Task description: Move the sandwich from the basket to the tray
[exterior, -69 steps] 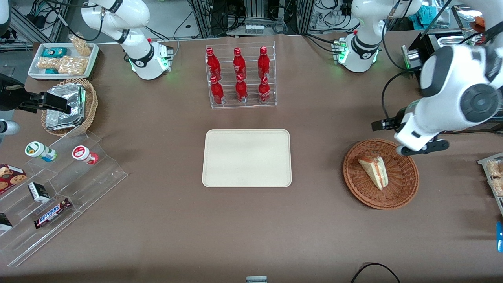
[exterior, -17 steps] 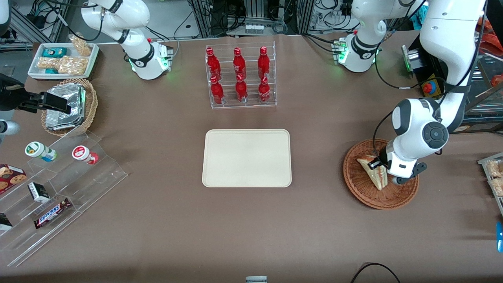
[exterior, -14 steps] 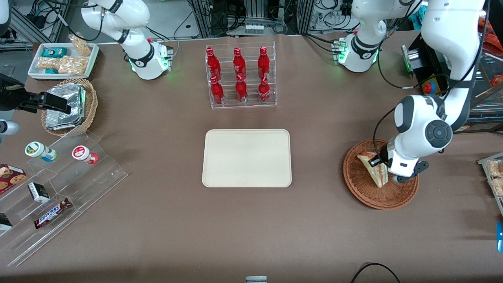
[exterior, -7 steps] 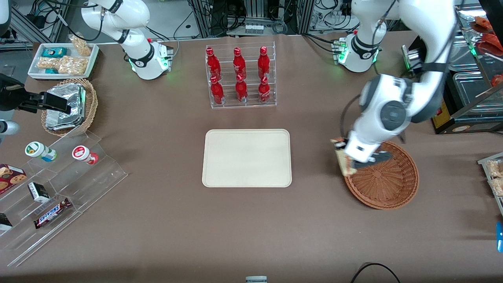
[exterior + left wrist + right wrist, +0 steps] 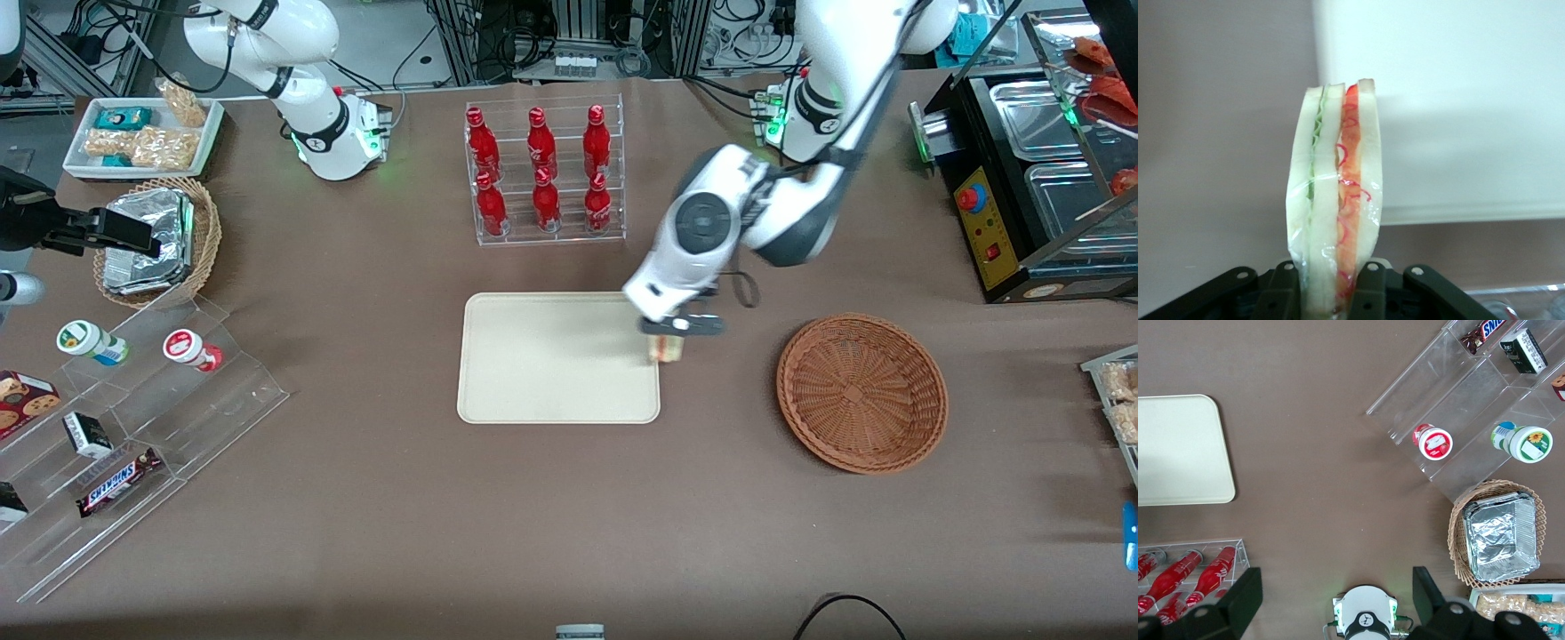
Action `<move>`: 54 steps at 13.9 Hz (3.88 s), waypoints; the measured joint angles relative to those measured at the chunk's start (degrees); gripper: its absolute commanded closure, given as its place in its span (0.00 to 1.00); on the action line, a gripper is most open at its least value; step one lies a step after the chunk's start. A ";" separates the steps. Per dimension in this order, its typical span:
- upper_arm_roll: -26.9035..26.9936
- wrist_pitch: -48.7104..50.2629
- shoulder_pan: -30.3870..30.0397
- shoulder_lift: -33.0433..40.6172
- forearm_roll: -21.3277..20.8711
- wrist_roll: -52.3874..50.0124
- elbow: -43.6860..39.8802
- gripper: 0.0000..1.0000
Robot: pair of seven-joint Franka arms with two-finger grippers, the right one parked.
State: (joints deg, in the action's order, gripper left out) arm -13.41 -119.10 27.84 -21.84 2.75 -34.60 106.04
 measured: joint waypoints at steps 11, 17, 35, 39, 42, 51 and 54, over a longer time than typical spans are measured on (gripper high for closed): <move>0.35 -5.06 9.64 -20.15 -0.78 -10.11 -17.97 0.29; 0.79 -7.60 10.07 -20.96 -3.54 -12.61 -19.51 0.00; 6.18 31.46 -10.53 2.95 -3.96 9.92 -22.41 0.00; 6.28 36.45 -18.90 6.95 -4.02 21.51 -22.46 0.00; 6.28 41.76 -21.65 10.89 -5.89 25.95 -22.46 0.00; 5.12 50.69 -21.23 16.20 -6.62 26.40 -26.78 0.00; 4.07 51.53 -20.62 15.97 -6.07 26.34 -26.68 0.00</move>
State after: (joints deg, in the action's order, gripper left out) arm -9.34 -67.58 7.23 -5.86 -3.31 -8.26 79.37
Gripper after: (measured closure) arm 0.000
